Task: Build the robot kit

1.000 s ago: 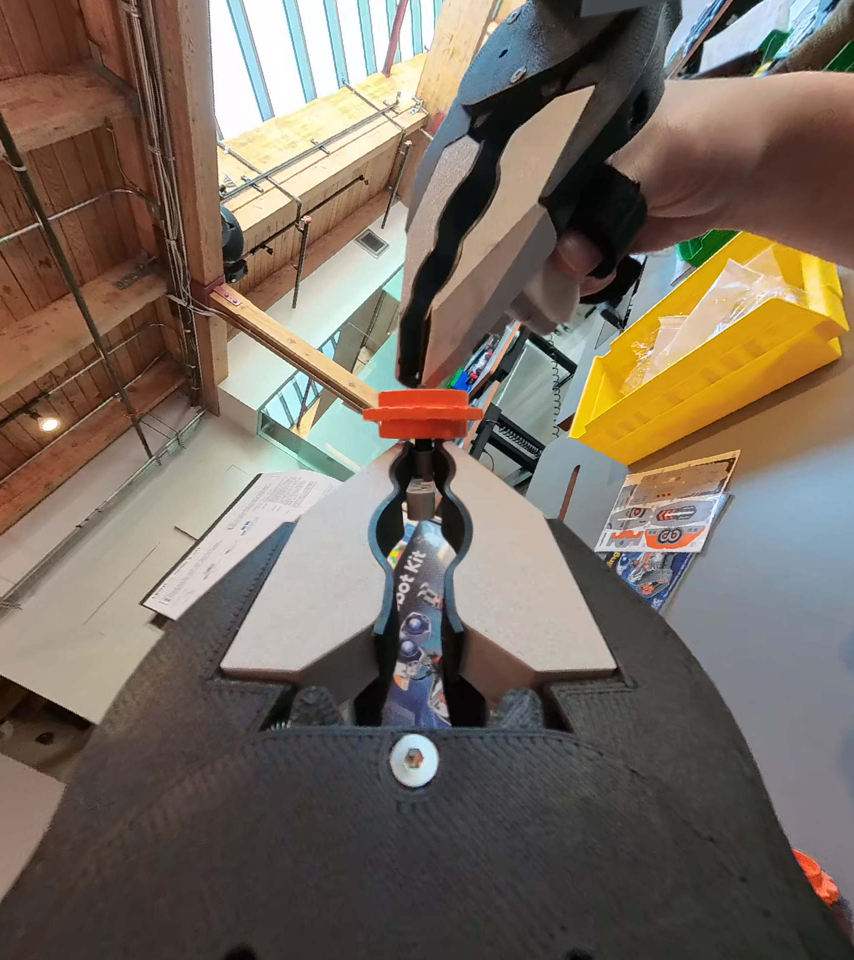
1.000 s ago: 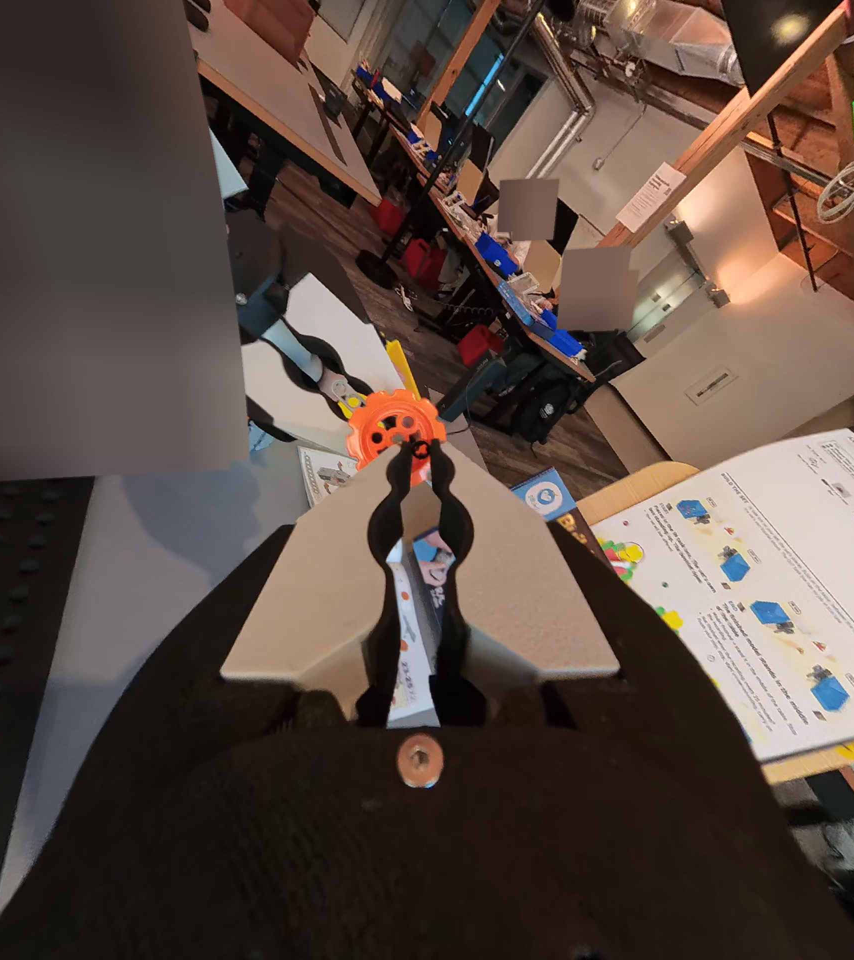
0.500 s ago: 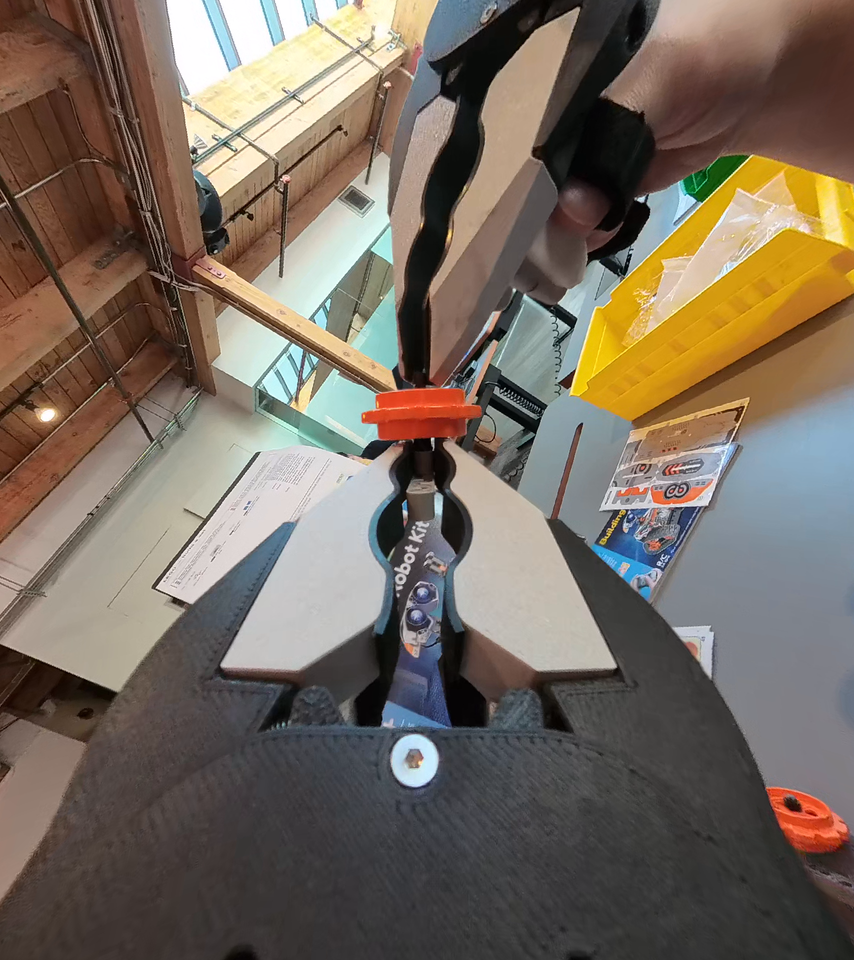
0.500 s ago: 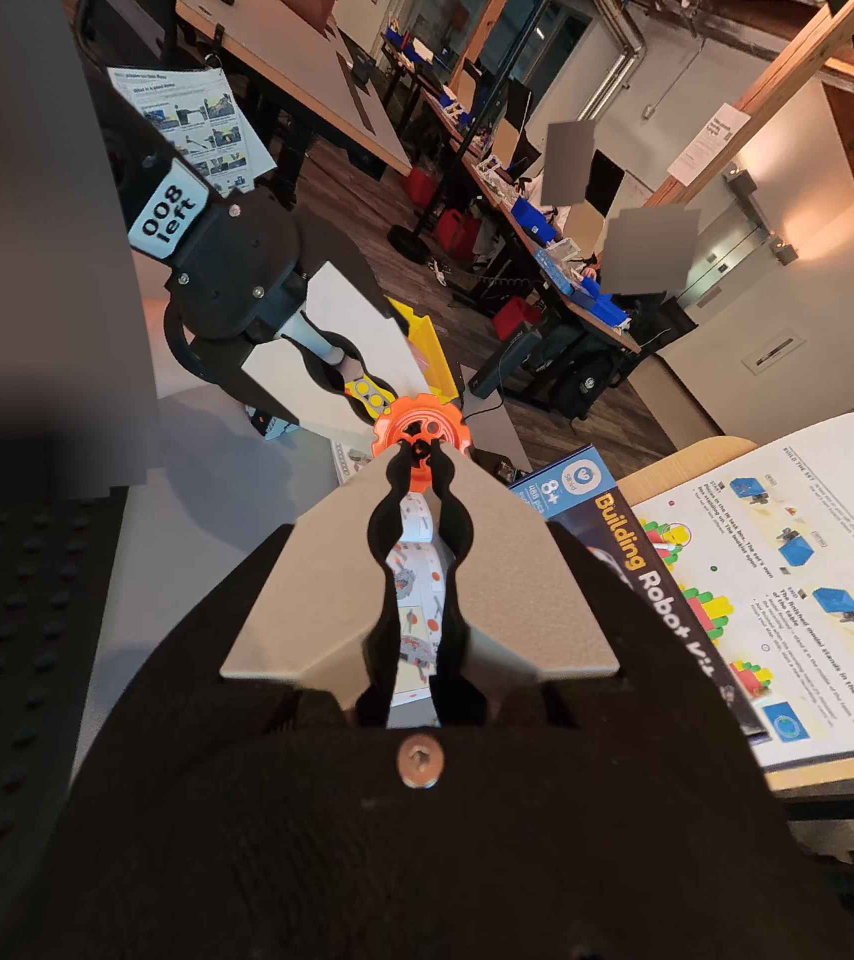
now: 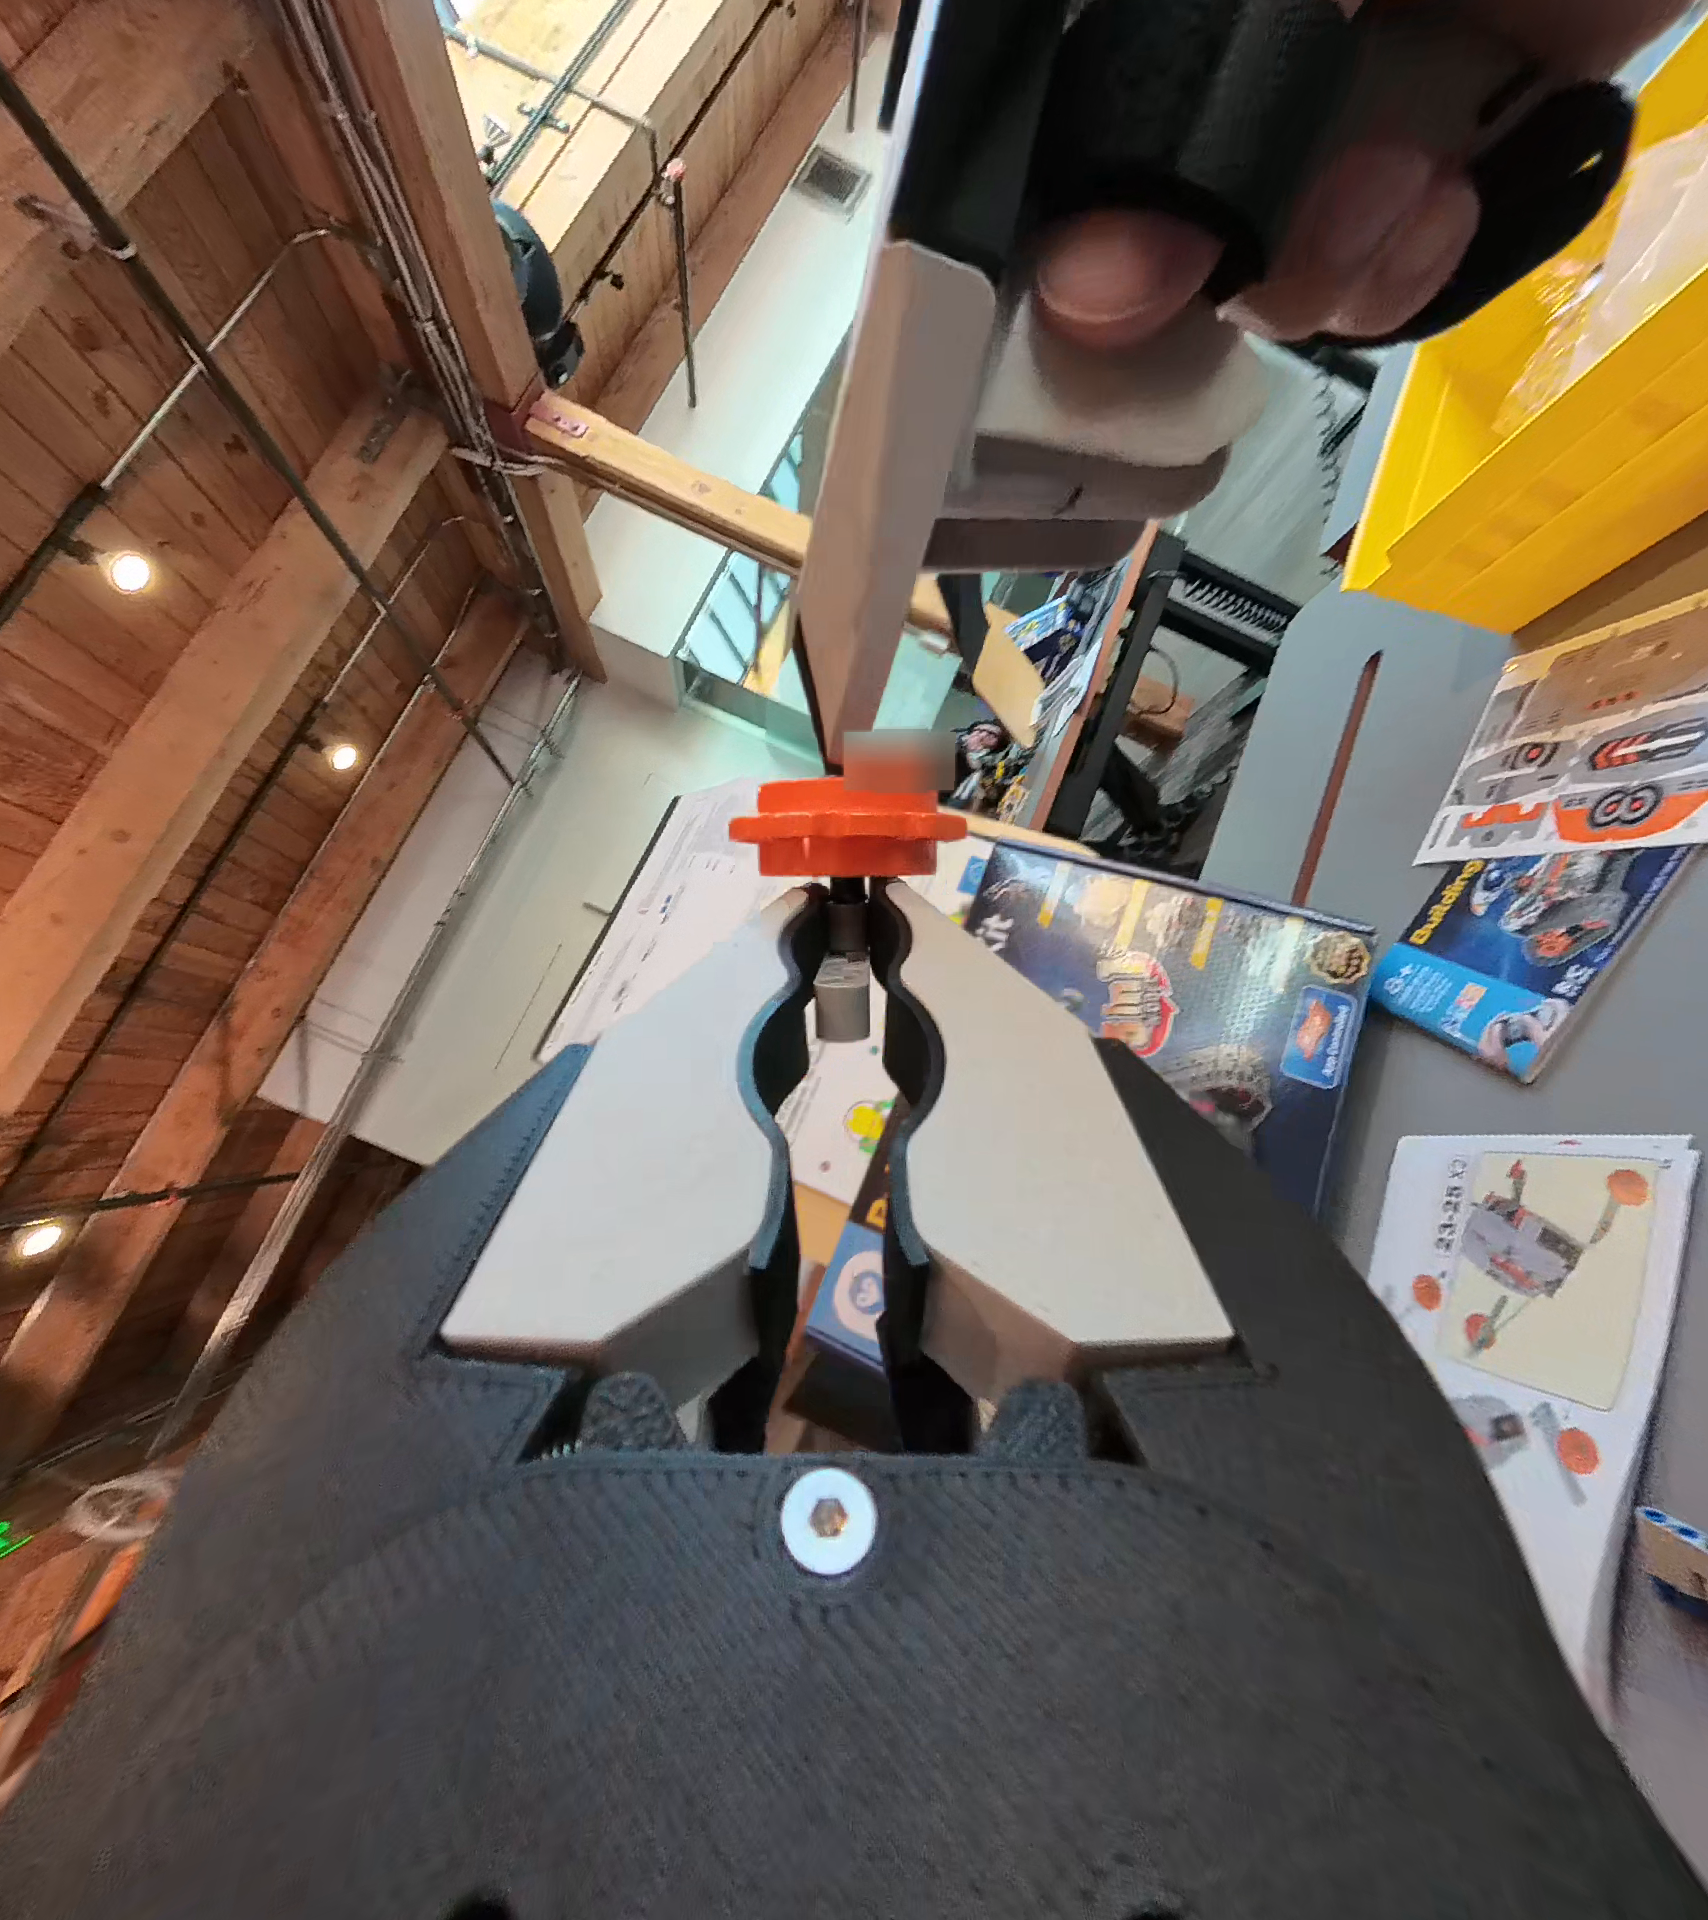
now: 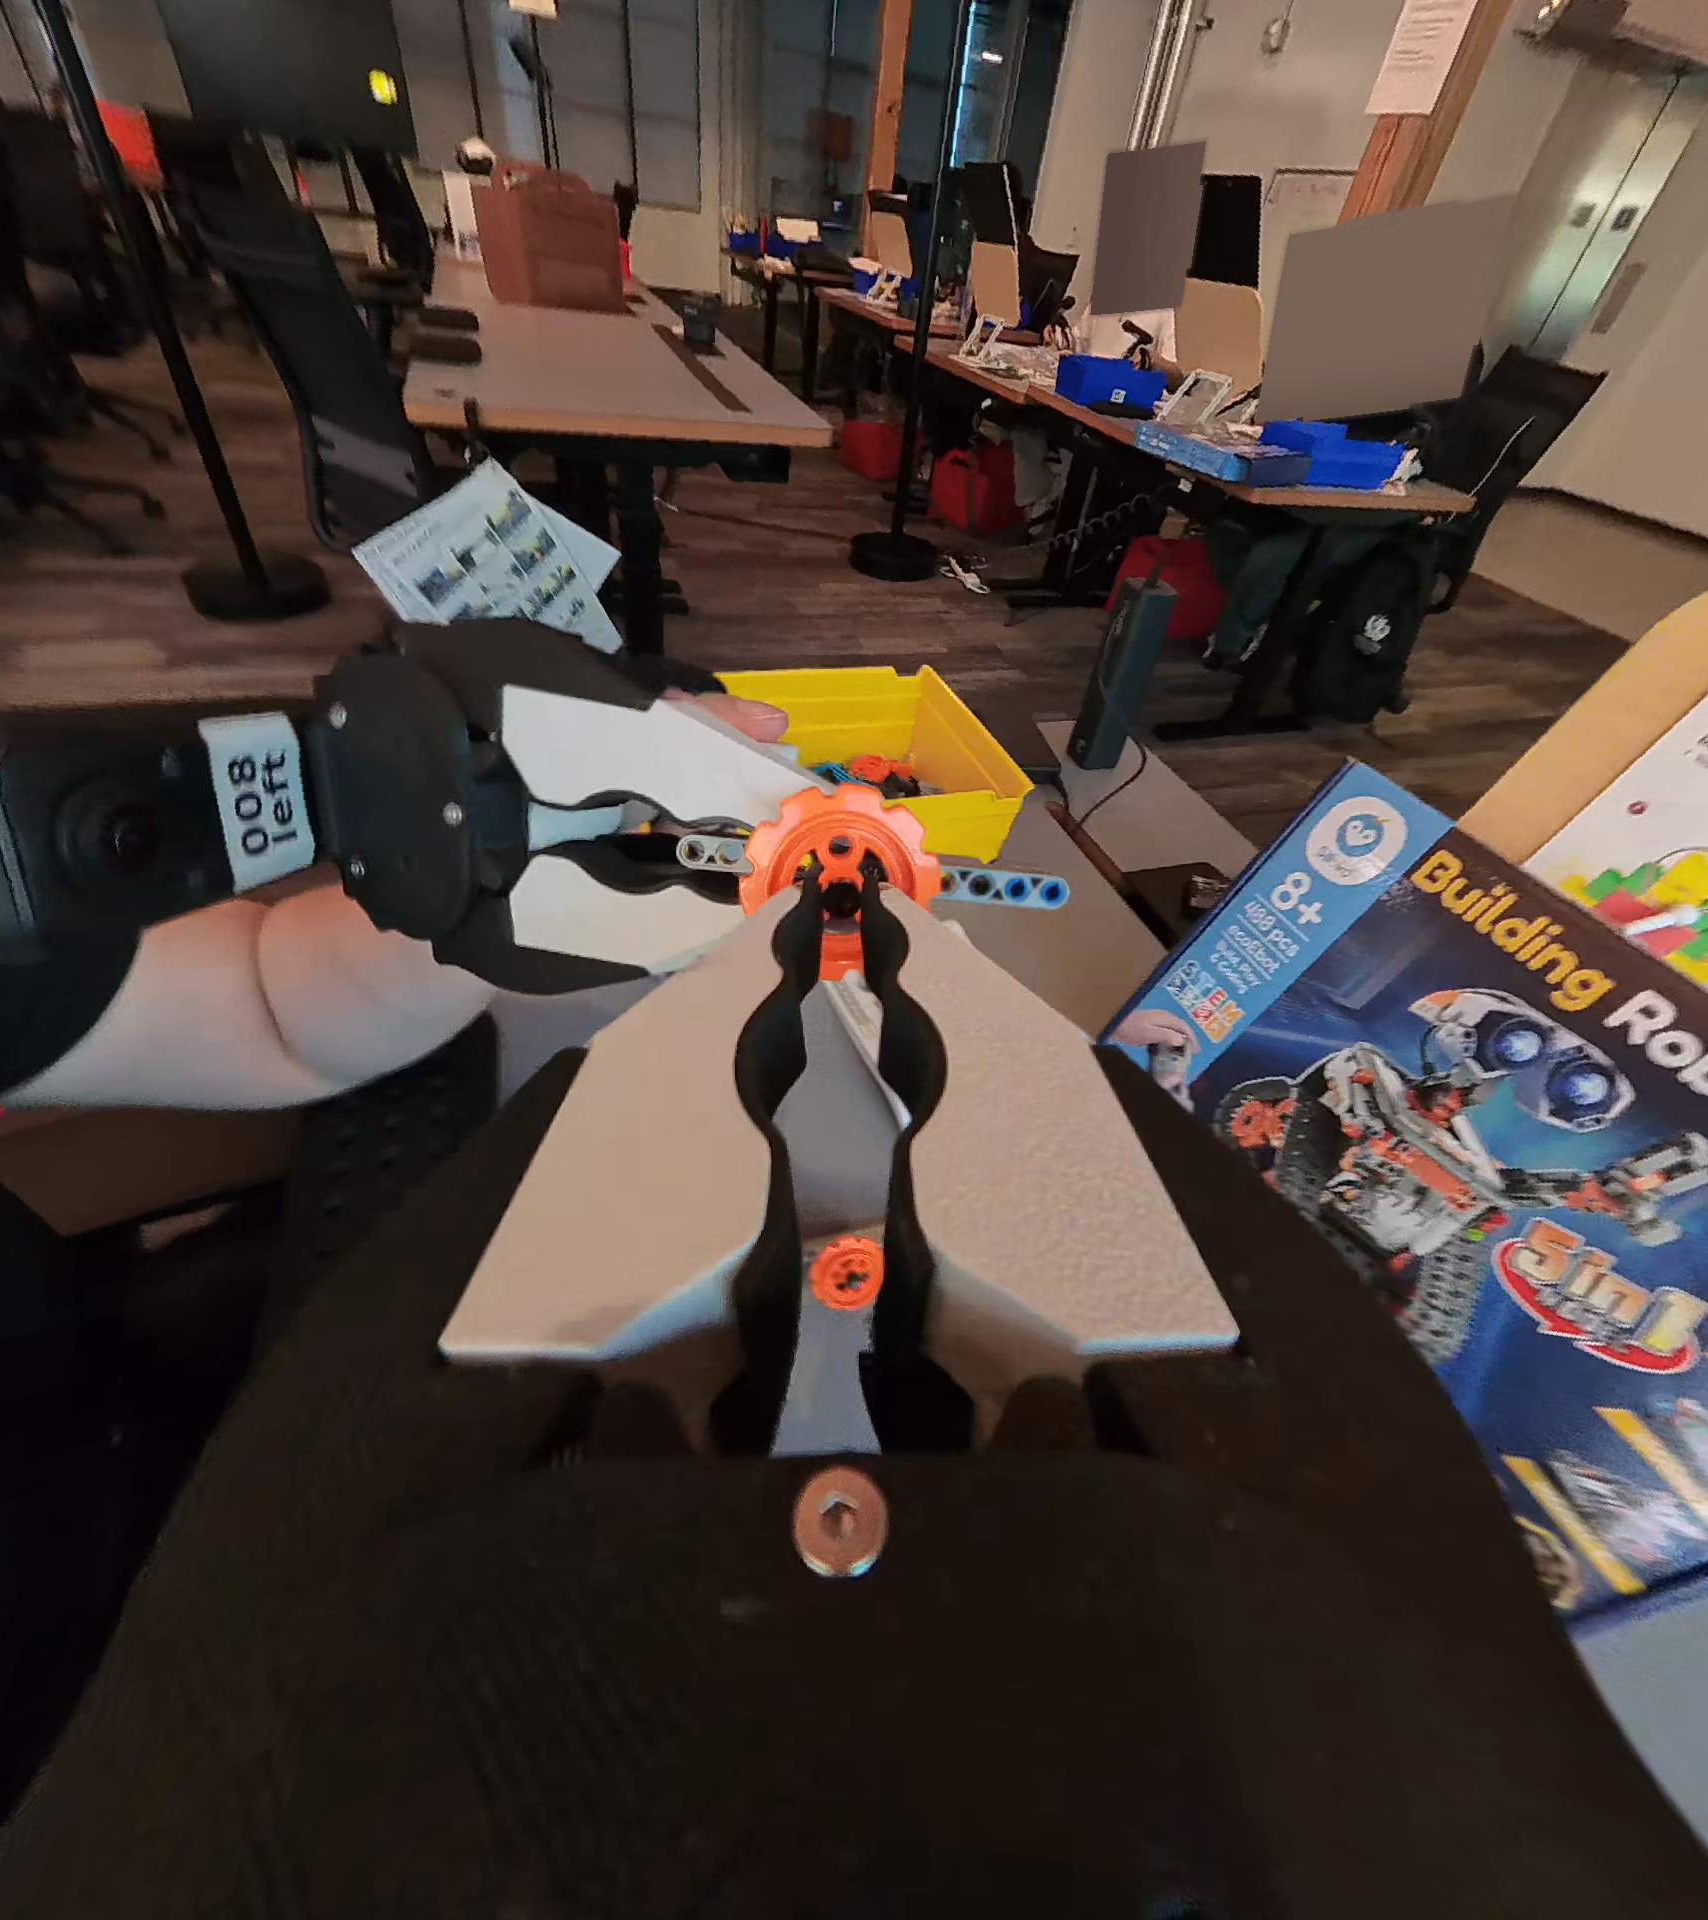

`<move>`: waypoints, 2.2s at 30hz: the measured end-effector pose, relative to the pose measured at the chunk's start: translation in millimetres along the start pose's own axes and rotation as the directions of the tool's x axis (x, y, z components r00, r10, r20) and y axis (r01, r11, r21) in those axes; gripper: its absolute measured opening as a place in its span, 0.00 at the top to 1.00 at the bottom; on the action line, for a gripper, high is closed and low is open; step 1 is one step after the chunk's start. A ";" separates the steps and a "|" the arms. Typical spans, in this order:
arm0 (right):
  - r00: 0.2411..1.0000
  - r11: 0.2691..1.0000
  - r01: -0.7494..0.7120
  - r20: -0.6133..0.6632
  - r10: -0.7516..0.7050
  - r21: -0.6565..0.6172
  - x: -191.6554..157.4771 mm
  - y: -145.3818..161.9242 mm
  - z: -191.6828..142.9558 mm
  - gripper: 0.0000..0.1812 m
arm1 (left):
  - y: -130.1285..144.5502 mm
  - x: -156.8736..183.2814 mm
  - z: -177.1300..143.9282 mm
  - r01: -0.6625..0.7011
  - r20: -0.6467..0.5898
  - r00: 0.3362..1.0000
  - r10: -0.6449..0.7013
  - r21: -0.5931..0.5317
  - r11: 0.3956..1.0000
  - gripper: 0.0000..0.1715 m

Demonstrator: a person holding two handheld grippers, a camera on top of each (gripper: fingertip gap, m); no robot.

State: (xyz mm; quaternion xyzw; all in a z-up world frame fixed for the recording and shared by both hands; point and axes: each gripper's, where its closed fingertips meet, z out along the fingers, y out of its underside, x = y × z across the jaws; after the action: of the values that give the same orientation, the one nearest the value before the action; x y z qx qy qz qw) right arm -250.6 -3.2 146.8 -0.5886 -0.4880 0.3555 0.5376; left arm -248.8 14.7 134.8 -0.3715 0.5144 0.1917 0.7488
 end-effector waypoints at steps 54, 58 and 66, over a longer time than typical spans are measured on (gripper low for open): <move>0.905 0.901 0.425 0.046 -0.423 -0.090 -13.7 17.5 -5.6 0.96 | -1.8 26.6 -5.3 0.228 -0.275 0.942 -0.193 0.102 0.968 0.97; 0.901 0.894 0.433 0.036 -0.432 -0.115 -10.8 21.5 -1.0 0.98 | -3.5 29.4 -4.9 0.230 -0.284 0.939 -0.195 0.095 0.969 0.97; 0.893 0.886 0.449 0.025 -0.449 -0.118 -9.4 21.1 -0.7 0.99 | -3.8 29.1 -5.3 0.256 -0.298 0.929 -0.221 0.086 0.963 0.97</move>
State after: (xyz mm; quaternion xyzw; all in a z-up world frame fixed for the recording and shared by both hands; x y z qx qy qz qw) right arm -248.4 -11.2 125.2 -0.4917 -0.6304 0.1906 0.5697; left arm -237.9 5.5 108.6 -0.4083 0.5788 0.0114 0.7058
